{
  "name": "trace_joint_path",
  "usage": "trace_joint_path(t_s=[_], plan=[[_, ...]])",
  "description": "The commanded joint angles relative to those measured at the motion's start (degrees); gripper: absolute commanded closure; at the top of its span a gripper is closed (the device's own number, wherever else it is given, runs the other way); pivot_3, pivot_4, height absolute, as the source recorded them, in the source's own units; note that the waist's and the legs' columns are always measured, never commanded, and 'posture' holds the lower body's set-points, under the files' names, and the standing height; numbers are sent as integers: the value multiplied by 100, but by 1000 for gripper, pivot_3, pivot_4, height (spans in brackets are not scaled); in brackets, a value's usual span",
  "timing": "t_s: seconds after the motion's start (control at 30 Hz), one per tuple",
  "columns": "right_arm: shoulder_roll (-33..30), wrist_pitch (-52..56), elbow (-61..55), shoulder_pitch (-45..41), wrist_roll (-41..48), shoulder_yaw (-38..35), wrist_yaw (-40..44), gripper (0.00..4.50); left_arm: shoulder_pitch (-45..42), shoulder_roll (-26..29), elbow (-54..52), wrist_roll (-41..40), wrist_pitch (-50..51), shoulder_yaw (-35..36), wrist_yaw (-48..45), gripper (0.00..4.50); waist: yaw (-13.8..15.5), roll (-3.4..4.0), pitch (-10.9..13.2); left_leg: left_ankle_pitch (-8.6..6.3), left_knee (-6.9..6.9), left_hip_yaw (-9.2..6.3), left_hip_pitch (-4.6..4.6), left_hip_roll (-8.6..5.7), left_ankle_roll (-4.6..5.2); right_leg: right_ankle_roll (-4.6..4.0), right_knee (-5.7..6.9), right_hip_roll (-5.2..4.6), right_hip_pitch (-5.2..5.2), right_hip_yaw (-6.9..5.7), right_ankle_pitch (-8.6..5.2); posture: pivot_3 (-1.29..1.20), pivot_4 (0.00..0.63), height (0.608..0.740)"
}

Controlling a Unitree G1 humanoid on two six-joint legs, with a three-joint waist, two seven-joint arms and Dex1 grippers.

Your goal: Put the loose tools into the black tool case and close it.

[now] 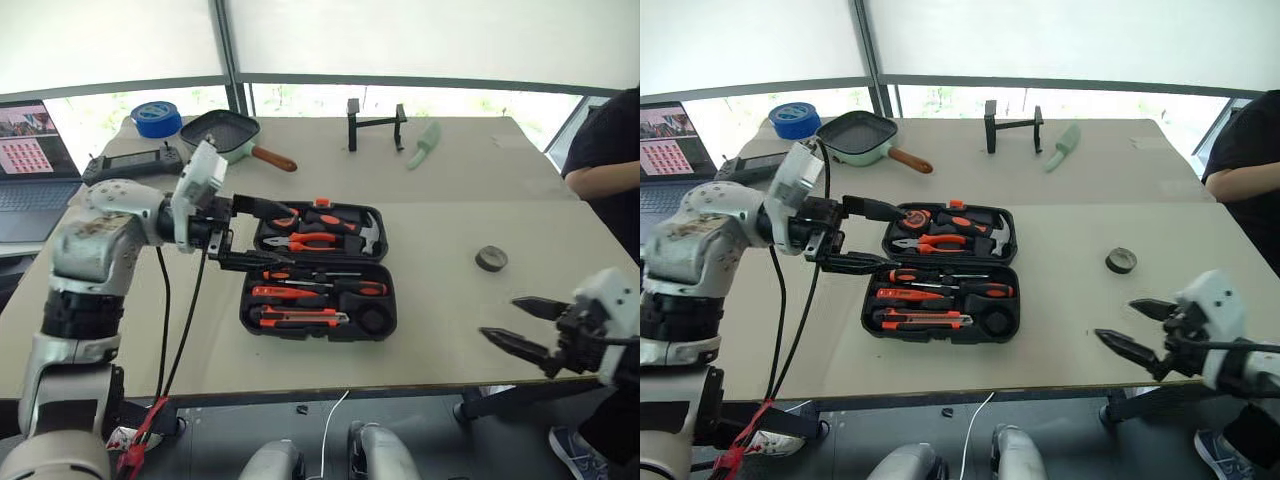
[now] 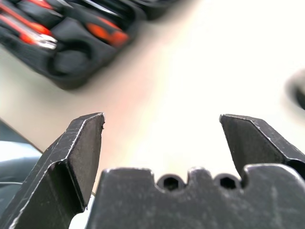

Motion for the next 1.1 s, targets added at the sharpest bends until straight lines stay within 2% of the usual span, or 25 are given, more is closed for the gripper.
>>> trace_joint_path(t_s=[0.03, 0.17, 0.3, 0.4, 0.53, 0.8, 0.9, 1.1], plan=[[-294, -436, 761, -760, -420, 414, 41, 0, 146, 122, -564, -292, 114, 106, 87, 11, -27, 1, 1, 6, -6, 1, 6, 0, -11, -1, 1, 1, 0, 8, -1, 0, 150, 740], [-351, -940, 2065, -2229, -1206, 1704, 57, 0, 402, 236, -893, -67, -250, -125, 131, 11, -46, 1, 3, 21, -32, 18, 21, 7, -34, -12, 9, 8, -2, 35, -7, 0, 150, 740], [-61, -1782, 3766, -3857, -2351, 3170, 269, 0, 598, 358, -1149, -101, -320, -200, 123, 11, -88, 6, 9, 26, -40, 29, 20, 9, -38, -26, 10, 9, -13, 42, -4, 0, 150, 740], [312, -2442, 5181, -4883, -3120, 3868, 169, 0, 671, 398, -1266, -147, -329, -176, 170, 11, -97, 6, 9, 26, -39, 27, 6, 9, -38, -28, 8, 7, -24, 35, -3, 0, 150, 740], [661, -2957, 6435, -5635, -3639, 4314, 267, 0, 768, 444, -1335, -127, -394, -138, 261, 11, -63, 13, 13, 26, -39, 20, -14, 7, -38, -29, 3, -1, -39, 15, -3, 0, 150, 740], [1004, -3253, 7572, -6174, -4405, 4550, -512, 0, 990, 572, -1610, -232, -377, -2, 483, 11, -134, 15, 14, 26, -33, 10, -8, 8, -41, -33, 3, -7, -27, -5, -2, 0, 150, 740], [1039, -3270, 7753, -6256, -4394, 4484, -473, 693, 986, 593, -1623, -246, -396, -17, 548, 0, -128, 15, 14, 26, -32, 3, -2, 8, -42, -35, 4, -7, -20, -6, -3, 0, 150, 740], [1089, -2836, 7767, -6231, -4243, 4387, -47, 2762, 818, 570, -1483, -157, -530, -167, 584, 0, -127, 15, 14, 26, -32, 1, -3, 8, -42, -35, 4, -7, -19, -8, -3, 0, 150, 740]])
